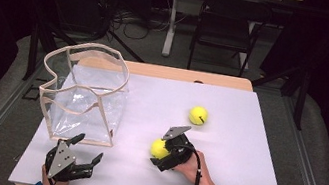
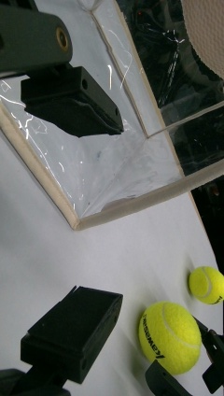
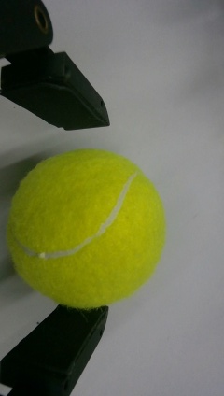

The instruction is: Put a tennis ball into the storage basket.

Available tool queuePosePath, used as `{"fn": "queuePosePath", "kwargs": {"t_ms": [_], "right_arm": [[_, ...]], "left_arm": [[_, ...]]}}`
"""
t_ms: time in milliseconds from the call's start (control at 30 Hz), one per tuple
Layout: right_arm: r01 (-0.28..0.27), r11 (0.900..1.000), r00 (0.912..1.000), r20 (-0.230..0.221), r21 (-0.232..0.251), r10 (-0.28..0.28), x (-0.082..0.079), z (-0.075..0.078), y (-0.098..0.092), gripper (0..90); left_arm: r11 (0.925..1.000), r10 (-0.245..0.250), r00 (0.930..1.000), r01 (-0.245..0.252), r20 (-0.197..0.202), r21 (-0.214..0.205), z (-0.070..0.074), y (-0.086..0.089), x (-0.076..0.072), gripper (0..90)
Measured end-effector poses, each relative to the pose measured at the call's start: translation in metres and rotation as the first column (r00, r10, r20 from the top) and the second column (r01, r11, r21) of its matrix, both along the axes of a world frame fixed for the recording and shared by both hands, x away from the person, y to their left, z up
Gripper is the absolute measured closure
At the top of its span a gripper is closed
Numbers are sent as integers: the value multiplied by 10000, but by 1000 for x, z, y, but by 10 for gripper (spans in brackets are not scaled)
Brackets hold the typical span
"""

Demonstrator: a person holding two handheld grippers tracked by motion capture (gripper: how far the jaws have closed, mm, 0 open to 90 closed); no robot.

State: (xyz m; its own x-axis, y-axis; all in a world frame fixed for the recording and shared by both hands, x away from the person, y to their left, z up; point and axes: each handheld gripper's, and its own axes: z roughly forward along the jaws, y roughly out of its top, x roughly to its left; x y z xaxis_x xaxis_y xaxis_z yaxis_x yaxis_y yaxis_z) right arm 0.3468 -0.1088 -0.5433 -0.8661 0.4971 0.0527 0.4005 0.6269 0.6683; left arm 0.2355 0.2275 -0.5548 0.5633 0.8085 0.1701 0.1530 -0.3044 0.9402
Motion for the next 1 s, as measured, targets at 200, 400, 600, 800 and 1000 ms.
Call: {"fn": "queuePosePath", "kwargs": {"t_ms": [200, 400, 600, 800, 1000], "right_arm": [[121, 9998, 9999, 2, -163, -121, 1, -1, -1, 146], [91, 9991, 9999, -89, -420, -95, 1, -3, 0, 218], [165, 9989, 9998, -140, -430, -171, 2, -3, -1, 250], [84, 9990, 9999, -103, -445, -89, 1, -2, -1, 256], [93, 9994, 10000, -22, -336, -94, 0, 0, -2, 259]], "left_arm": [[10000, 1, 10000, -1, -65, 21, 0, 0, 0, 159], [10000, 9, 9999, -9, -100, 22, 0, 0, 1, 159], [10000, -42, 9999, 42, -120, 13, -1, 0, 1, 159], [10000, -40, 10000, 41, -73, 38, 0, 1, 0, 159], [10000, -38, 9999, 38, -110, 15, 0, 0, 0, 159]]}}
